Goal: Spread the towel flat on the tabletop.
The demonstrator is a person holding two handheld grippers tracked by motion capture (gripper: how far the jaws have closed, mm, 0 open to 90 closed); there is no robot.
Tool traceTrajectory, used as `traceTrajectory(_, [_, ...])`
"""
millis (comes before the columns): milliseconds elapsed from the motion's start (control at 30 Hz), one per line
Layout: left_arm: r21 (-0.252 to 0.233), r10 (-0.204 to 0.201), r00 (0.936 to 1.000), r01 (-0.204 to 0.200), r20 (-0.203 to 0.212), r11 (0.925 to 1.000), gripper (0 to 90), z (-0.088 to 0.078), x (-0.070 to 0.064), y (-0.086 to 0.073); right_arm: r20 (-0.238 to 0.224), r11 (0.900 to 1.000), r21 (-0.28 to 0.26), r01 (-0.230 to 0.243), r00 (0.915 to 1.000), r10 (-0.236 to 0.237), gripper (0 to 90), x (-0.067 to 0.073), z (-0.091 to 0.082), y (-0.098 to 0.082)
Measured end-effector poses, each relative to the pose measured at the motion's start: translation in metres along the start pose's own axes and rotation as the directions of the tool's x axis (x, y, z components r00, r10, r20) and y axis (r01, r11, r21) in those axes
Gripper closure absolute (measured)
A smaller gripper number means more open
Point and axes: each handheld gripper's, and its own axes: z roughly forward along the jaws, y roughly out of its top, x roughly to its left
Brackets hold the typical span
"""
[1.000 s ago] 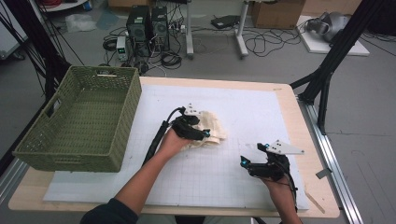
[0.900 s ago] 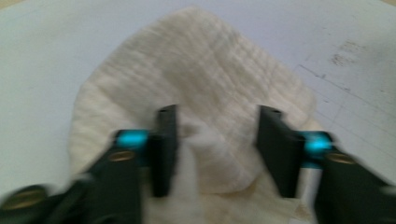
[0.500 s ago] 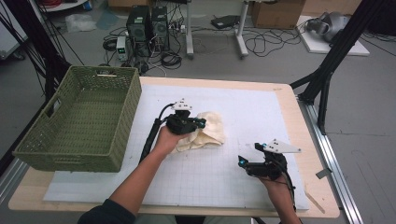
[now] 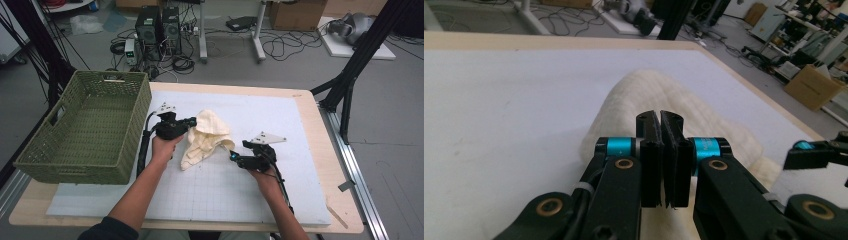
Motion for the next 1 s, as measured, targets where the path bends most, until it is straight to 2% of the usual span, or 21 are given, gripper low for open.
traceTrajectory(100, [-0.002,-0.012,0.9999,0.012,-0.008,0.9999,86.5,-0.004,0.005,-0.002,0.017,1.0,0.005,-0.002,0.9998,0.002,40.4,-0.004,0.018,0.008])
traceTrajectory(167, [-0.002,-0.016,0.9998,0.016,-0.009,0.9999,86.5,-0.005,0.007,-0.002,0.029,1.0,0.022,-0.003,0.9996,0.002,47.9,-0.006,0.029,0.012])
traceTrajectory(267, [-0.008,-0.019,0.9998,0.019,-0.009,0.9998,86.4,-0.007,0.008,-0.002,0.032,0.999,0.043,0.025,0.9992,-0.026,70.9,-0.006,0.038,0.013])
traceTrajectory(367, [-0.015,-0.023,0.9997,0.023,-0.012,0.9996,86.4,-0.009,0.01,-0.002,0.007,0.995,0.099,0.012,0.9999,-0.013,84.6,-0.007,0.038,0.011])
traceTrajectory(433, [-0.011,-0.027,0.9995,0.027,-0.017,0.9996,86.4,-0.01,0.012,-0.003,-0.007,0.993,0.116,-0.021,0.9997,0.022,86.7,-0.007,0.034,0.01])
traceTrajectory(533, [-0.02,-0.045,0.9987,0.044,-0.023,0.9988,86.4,-0.012,0.014,-0.006,-0.02,0.993,0.118,-0.023,0.9995,0.025,87.2,-0.006,0.025,0.01])
traceTrajectory(767, [-0.023,-0.066,0.9973,0.065,-0.033,0.9976,86.4,-0.015,0.019,-0.012,-0.013,0.988,0.154,-0.003,0.9999,0.005,87.2,-0.004,-0.008,-0.002])
traceTrajectory(1000, [0.009,-0.053,0.9985,0.053,-0.017,0.9985,86.4,-0.009,0.014,-0.018,0.017,0.984,0.179,0.007,0.9998,-0.01,87.3,-0.001,-0.054,-0.026])
